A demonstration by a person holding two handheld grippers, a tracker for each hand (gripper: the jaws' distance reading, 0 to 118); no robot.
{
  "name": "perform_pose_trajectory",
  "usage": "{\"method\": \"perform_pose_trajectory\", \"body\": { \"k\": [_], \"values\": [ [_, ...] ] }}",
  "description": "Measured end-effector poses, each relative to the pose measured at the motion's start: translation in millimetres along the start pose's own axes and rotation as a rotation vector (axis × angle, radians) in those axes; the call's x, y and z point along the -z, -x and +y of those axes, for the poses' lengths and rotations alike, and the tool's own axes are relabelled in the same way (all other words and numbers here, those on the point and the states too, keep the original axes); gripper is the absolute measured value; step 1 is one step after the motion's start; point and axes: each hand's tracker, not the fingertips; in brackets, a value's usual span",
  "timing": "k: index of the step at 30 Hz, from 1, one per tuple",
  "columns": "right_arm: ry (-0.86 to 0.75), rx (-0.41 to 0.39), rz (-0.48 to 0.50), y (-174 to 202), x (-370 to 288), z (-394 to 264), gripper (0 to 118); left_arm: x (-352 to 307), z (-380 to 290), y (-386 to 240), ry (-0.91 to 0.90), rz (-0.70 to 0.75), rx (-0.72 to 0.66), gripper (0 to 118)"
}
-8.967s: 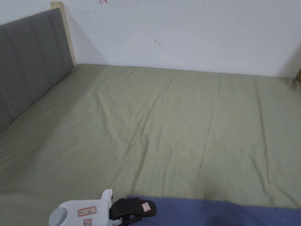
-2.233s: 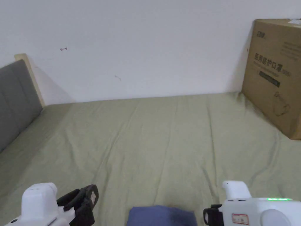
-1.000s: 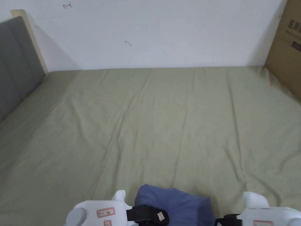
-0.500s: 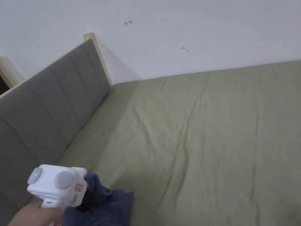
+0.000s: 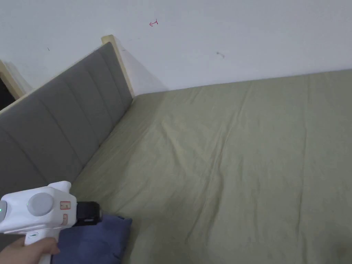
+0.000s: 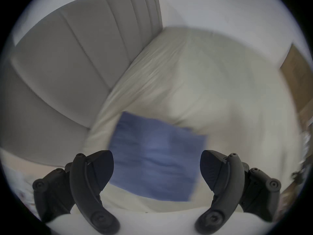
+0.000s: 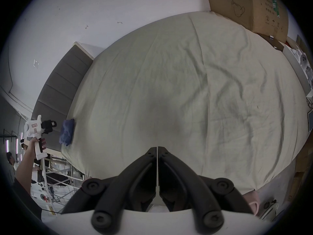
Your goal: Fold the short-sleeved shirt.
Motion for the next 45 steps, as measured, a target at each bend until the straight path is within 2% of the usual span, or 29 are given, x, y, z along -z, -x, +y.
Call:
{"method": "perform_pose_trajectory", "body": {
  "k": [3, 4, 5, 6, 7, 9, 11, 13, 16, 19, 21, 24, 25, 28, 30, 31, 33, 35, 37, 39, 45],
  "values": [
    [-0.052, -0.03, 0.008, 5.0, -8.6, 2.5, 1, -18.1, -36.3, -54.6, -0.012, -0.231, -0.053, 105],
    [-0.064, -0.034, 0.009, 7.0, -11.7, 3.4, 1, -25.0, -51.7, -78.8, 0.01, -0.276, -0.027, 89],
    [-0.072, -0.035, 0.017, 5.9, -15.4, 5.7, 1, -31.7, -69.6, -105.3, -0.008, -0.295, -0.002, 62],
    [-0.075, -0.035, 0.026, 7.1, -19.1, 8.0, 1, -37.8, -84.3, -128.2, -0.029, -0.313, 0.017, 27],
    [-0.08, -0.037, 0.035, 8.4, -23.1, 9.5, 1, -43.3, -96.4, -148.1, -0.042, -0.332, 0.031, 1],
    [-0.097, -0.044, 0.041, 6.9, -34.2, 11.9, 1, -58.6, -123.2, -193.2, -0.064, -0.354, 0.048, 0],
    [-0.109, -0.063, 0.026, 8.1, -49.2, 13.3, 1, -79.4, -139.7, -225.5, -0.146, -0.446, 0.08, 0],
    [-0.113, -0.091, -0.054, 7.4, -64.5, 17.0, 1, -104.6, -148.7, -255.3, -0.236, -0.456, 0.129, 0],
    [-0.197, -0.122, -0.016, 7.6, -98.2, 24.5, 1, -146.2, -149.3, -282.7, -0.381, -0.464, 0.158, 0],
    [-0.395, -0.184, 0.046, 12.3, -139.9, 34.2, 1, -197.0, -147.9, -300.8, -0.592, -0.435, 0.216, 0],
    [-0.583, -0.217, 0.063, 24.6, -171.9, 32.4, 1, -225.7, -147.4, -309.6, -0.747, -0.372, 0.275, 0],
    [-0.835, -0.294, 0.047, 39.4, -205.1, 20.9, 1, -261.6, -155.5, -317.7, -0.949, -0.266, 0.281, 0],
    [-0.911, -0.331, 0.035, 44.5, -212.1, 14.4, 1, -269.5, -159.1, -318.3, -0.987, -0.28, 0.257, 0],
    [-1.144, -0.431, -0.077, 48.1, -219.1, -11.8, 1, -281.7, -172.1, -318.6, -1.082, -0.276, 0.194, 0],
    [-1.242, -0.444, -0.188, 46.0, -208.4, -29.8, 1, -279.7, -184.3, -323.9, -1.126, -0.213, 0.193, 0],
    [-1.236, -0.415, -0.214, 42.1, -202.4, -34.4, 1, -275.5, -189.6, -325.7, -1.131, -0.201, 0.208, 0],
    [-1.124, -0.357, -0.189, 34.7, -190.0, -36.5, 1, -266.6, -199.0, -327.3, -1.12, -0.163, 0.212, 0],
    [-1.09, -0.347, -0.202, 29.1, -183.1, -42.4, 1, -265.5, -203.1, -330.4, -1.063, -0.127, 0.207, 0],
    [-1.097, -0.365, -0.218, 24.9, -181.5, -46.5, 1, -263.3, -207.7, -328.2, -1.054, -0.167, 0.221, 0],
    [-1.09, -0.374, -0.218, 21.1, -184.2, -47.0, 1, -264.1, -211.2, -332.4, -1.06, -0.149, 0.246, 0],
    [-1.062, -0.319, -0.176, 15.2, -197.2, -35.3, 1, -274.7, -216.2, -333.3, -1.093, -0.146, 0.256, 1]
  ]
}}
